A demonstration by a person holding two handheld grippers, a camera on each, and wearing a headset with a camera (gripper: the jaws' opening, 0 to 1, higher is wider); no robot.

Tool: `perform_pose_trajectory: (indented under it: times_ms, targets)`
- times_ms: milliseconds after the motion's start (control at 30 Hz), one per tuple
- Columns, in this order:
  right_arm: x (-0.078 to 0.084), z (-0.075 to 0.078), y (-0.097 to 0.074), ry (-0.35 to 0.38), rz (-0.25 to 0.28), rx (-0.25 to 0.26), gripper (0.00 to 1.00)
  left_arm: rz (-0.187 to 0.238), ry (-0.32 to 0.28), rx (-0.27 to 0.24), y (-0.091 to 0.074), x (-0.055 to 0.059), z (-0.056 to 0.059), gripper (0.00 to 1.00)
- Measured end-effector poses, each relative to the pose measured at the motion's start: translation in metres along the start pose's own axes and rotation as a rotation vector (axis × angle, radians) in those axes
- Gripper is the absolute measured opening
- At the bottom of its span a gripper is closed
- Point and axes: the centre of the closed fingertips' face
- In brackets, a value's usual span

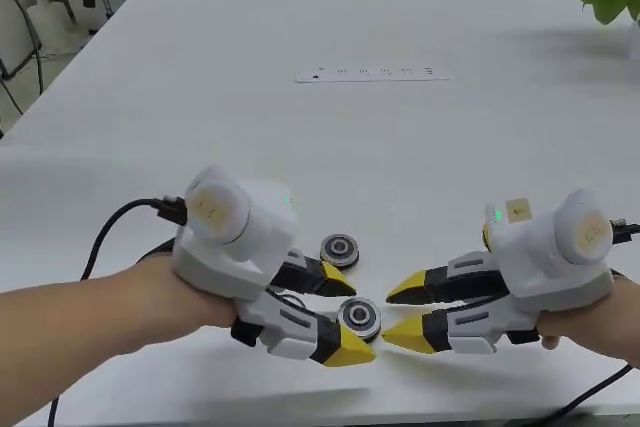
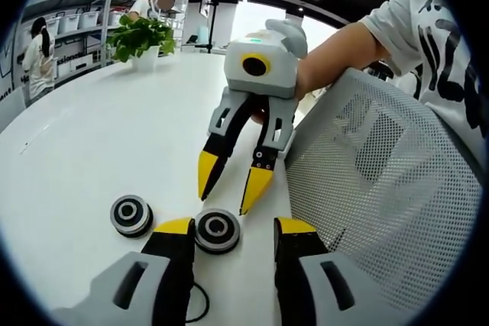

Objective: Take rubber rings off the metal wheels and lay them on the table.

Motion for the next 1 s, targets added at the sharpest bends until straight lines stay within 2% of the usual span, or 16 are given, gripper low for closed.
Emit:
perform_pose_trajectory:
  times_ms: [133,300,367,433,700,767,833,1000]
  targets:
    - [0.0,-0.001,0.0,0.001,0.002,0.0,0.22,-0.018,0.006,-0.001,0.001,0.004,0.0,0.32]
    - [0.0,0.0,0.0,0.005,0.004,0.003,0.22,0.002,-0.029,-0.013,0.002,0.003,-0.007,0.27]
    - [0.0,0.0,0.0,0.006,0.004,0.004,0.22,0.005,-0.021,-0.027,0.002,0.003,-0.009,0.24]
    - [0.0,0.0,0.0,0.007,0.005,0.003,0.21,-0.004,0.015,-0.039,0.002,0.004,-0.01,0.21]
    - [0.0,-0.001,0.001,0.002,0.004,-0.002,0.21,-0.004,0.059,-0.074,0.003,0.004,-0.014,0.14]
    - [0.001,-0.001,0.002,0.004,0.001,-0.002,0.21,-0.014,0.107,-0.089,0.003,0.005,-0.015,0.12]
    - [0.001,0.0,0.002,0.005,0.001,-0.001,0.21,-0.018,0.13,-0.102,0.003,0.005,-0.016,0.1]
    - [0.002,0.0,0.003,0.006,0.001,-0.002,0.21,-0.021,0.155,-0.106,0.004,0.005,-0.015,0.09]
Point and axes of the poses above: the centre of the closed fingertips' face, and the gripper's own axes: y roughly forward along the fingers, z roughly to its right, x roughly out of its underside, and after that the axes turned 5 degrees about -y, right-handed
